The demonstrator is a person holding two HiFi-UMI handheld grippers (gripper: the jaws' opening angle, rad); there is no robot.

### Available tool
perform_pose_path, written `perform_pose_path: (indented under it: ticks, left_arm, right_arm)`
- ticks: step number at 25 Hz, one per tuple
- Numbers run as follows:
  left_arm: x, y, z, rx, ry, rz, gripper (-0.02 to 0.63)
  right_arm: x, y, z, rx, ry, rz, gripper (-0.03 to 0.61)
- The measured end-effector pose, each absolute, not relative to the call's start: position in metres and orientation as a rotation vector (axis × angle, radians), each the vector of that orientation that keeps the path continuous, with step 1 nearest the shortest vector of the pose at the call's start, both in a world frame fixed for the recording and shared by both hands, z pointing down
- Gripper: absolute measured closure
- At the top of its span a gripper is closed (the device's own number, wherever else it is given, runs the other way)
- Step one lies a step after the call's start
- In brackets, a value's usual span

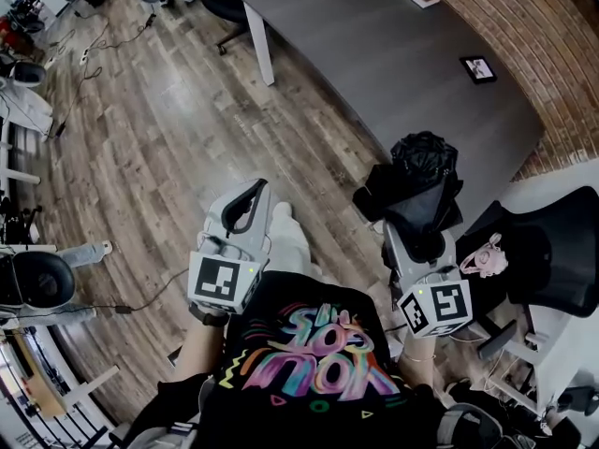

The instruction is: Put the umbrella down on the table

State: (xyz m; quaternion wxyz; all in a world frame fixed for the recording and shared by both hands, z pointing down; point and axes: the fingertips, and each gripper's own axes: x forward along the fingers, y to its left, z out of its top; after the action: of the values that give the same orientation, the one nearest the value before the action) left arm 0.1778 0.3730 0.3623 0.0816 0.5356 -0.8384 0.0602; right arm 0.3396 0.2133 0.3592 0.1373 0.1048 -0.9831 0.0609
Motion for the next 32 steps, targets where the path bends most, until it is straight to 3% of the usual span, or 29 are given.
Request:
perform_pose_path:
  ticks: [13,24,32]
  left_arm:
    - [0.008,0.328,0.37,1.596,-2.451,0.109,0.614]
    - [-0.004,0.317,0.368,1.675,-2.429,0.147,0.614]
    - [-0.063,0.275,0.395,1.712,-2.333,0.152,0.614]
  right_arm:
    - [0.177,0.162,0.36,0.36,-2.794,0.175,0.328]
    - [0.171,0.163,0.366,0.435,-2.805,0.223,0.328]
    - [0.122,0.128,0.395,0.521,-2.742,0.348,0.328]
